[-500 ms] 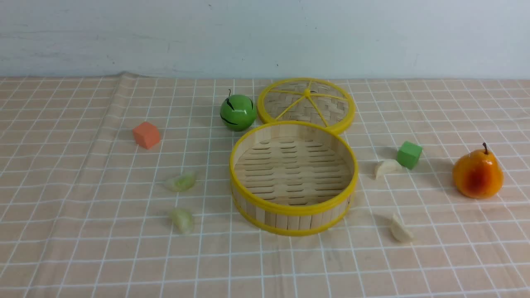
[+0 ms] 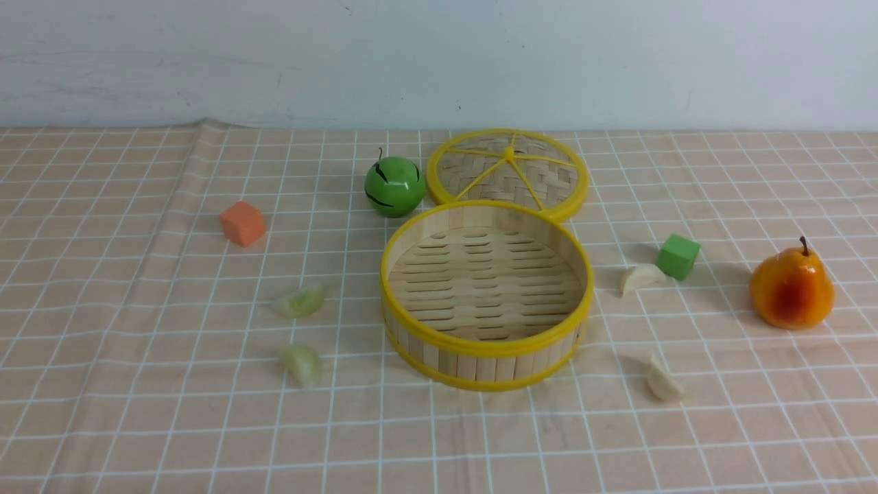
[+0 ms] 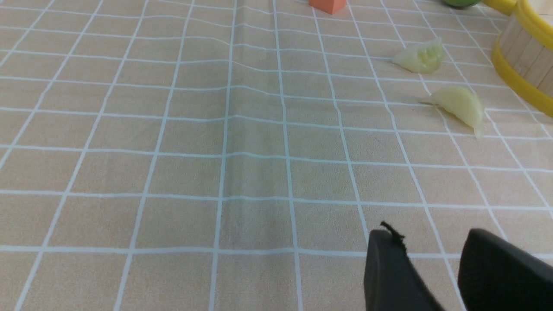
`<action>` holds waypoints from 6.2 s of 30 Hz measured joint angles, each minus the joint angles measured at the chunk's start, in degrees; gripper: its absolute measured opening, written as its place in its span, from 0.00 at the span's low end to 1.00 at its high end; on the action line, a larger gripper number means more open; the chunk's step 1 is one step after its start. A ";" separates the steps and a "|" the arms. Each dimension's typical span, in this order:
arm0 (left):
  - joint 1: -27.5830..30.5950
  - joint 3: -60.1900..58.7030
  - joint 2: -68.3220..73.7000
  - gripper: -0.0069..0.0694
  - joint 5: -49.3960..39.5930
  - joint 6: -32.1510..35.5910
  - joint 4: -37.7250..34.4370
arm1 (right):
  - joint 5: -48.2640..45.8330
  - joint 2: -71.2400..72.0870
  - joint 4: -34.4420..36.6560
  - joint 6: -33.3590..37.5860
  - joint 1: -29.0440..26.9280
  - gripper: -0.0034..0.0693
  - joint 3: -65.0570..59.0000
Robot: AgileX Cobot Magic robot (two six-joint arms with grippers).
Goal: Put the dumplings into the steamer on the table with the brown tablecloth.
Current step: 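Reach for and grasp a dumpling on the table with the left gripper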
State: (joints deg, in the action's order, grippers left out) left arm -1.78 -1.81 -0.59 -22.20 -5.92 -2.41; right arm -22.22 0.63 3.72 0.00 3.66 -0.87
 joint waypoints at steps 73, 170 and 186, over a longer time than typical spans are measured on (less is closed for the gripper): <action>0.00 23.96 29.25 0.07 37.37 -28.49 6.65 | 47.18 -25.56 -1.05 -0.83 0.00 0.03 14.42; -22.33 51.52 72.55 0.10 -10.13 -12.59 -8.46 | -7.19 -57.45 6.77 -11.61 9.41 0.09 39.81; -22.35 61.20 91.35 0.67 -13.48 -13.80 -5.78 | -8.36 -57.26 8.40 -1.51 21.21 0.11 39.81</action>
State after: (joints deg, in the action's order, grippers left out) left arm -24.13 59.38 90.76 -35.68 -19.72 -8.19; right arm -30.58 -56.64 12.12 -1.51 24.88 38.95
